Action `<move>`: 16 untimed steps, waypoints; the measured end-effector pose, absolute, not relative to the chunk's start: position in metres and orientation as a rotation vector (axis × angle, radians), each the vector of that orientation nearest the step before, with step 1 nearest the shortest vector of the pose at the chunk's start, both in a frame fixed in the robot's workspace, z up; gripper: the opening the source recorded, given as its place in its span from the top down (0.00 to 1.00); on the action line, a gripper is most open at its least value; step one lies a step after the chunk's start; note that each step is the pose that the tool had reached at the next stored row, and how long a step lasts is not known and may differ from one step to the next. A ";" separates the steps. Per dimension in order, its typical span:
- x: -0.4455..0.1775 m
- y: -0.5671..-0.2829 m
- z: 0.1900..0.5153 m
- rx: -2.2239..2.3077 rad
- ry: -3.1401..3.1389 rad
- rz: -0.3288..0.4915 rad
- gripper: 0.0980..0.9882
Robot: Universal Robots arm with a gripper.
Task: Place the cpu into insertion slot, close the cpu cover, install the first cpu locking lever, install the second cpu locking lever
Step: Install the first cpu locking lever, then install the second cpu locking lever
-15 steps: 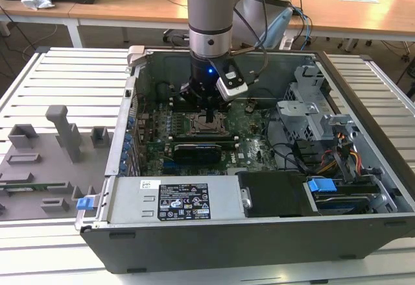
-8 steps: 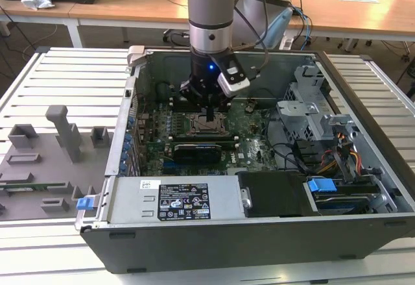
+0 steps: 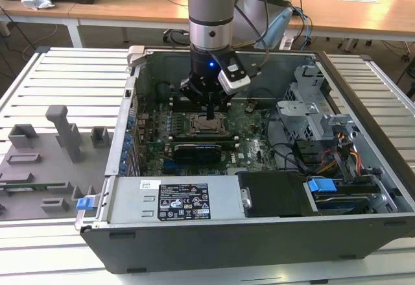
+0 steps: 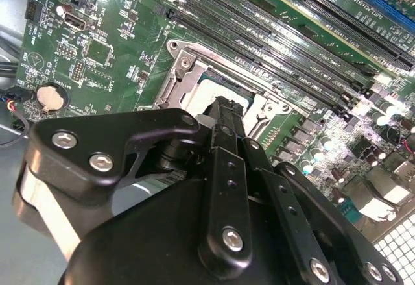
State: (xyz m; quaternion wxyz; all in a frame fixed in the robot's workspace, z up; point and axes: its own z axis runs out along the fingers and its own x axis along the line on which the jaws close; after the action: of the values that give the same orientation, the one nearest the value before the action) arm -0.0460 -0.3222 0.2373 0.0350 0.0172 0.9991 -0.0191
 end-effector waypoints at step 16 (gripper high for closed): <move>-0.046 -0.345 0.238 0.054 3.071 -0.035 0.99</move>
State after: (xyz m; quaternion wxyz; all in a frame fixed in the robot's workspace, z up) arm -0.0459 -0.3455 0.2381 0.0348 0.0175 0.9992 -0.0113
